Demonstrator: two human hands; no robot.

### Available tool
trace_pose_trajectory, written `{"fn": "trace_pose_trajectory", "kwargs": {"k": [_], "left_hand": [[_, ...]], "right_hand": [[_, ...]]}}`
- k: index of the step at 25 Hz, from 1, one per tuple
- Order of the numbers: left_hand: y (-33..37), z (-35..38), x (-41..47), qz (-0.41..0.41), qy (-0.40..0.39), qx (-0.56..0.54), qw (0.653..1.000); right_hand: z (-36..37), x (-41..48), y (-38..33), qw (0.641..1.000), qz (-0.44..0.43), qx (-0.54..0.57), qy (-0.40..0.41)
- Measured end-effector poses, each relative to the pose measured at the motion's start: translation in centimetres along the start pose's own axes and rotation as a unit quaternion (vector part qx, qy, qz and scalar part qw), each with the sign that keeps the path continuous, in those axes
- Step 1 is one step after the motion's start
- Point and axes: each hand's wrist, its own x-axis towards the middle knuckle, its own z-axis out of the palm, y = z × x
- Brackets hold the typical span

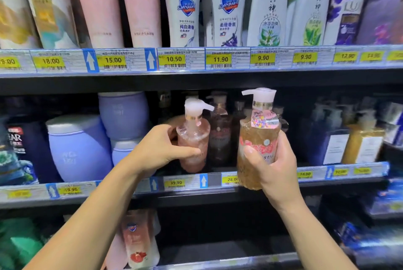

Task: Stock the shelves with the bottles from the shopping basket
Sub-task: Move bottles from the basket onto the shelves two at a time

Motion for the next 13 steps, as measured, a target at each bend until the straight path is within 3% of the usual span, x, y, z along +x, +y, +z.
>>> {"fn": "trace_pose_trajectory", "kwargs": {"k": [13], "left_hand": [[-1.0,0.7,0.7,-0.058,-0.007,-0.026,0.998]], "right_hand": [[-0.4,0.4,0.3,0.999,-0.021,-0.009,-0.025]]}}
